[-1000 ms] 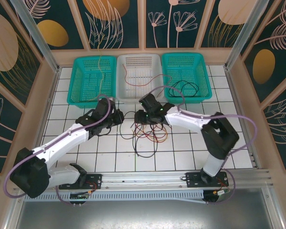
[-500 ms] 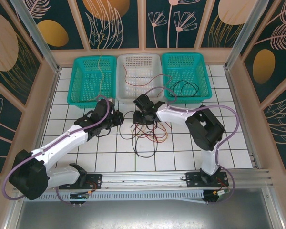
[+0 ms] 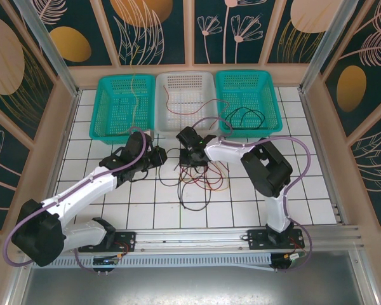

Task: Untangle the cables

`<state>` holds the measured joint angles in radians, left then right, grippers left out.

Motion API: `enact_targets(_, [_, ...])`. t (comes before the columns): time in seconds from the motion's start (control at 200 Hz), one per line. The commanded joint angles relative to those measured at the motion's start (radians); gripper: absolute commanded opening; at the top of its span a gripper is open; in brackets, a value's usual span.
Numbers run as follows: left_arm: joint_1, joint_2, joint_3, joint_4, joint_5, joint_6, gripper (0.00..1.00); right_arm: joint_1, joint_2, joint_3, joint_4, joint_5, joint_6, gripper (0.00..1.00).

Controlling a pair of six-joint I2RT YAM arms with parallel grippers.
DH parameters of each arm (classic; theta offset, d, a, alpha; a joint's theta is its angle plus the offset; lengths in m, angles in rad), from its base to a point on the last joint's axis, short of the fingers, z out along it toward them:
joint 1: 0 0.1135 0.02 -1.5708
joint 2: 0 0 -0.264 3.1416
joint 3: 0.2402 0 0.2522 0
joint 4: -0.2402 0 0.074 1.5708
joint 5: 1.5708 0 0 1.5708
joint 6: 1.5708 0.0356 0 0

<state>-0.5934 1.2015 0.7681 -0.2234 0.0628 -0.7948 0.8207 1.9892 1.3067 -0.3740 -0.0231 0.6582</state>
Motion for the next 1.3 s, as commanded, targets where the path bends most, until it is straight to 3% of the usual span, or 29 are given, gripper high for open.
enact_targets(0.0, [0.009, 0.0, -0.019, 0.043, 0.032, 0.008, 0.2, 0.005, -0.069, -0.002, -0.026, 0.014, -0.019, 0.0])
enact_targets(0.28, [0.009, -0.058, -0.049, 0.214, 0.134, 0.023, 0.36, 0.031, -0.405, -0.099, 0.067, -0.045, -0.065, 0.0])
enact_targets(0.521, [0.009, -0.053, -0.121, 0.458, 0.323, 0.059, 0.51, 0.032, -0.563, -0.117, 0.074, -0.058, -0.052, 0.0])
enact_targets(0.726, [0.009, -0.03, -0.124, 0.459, 0.332, 0.055, 0.48, 0.032, -0.608, -0.076, 0.043, -0.019, -0.058, 0.0])
enact_targets(0.946, [0.009, -0.085, -0.154, 0.444, 0.305, 0.034, 0.52, 0.015, -0.704, 0.029, -0.013, 0.062, -0.11, 0.0])
enact_targets(1.296, [0.009, -0.043, -0.14, 0.508, 0.36, -0.015, 0.5, -0.138, -0.876, 0.098, 0.036, 0.107, -0.109, 0.0])
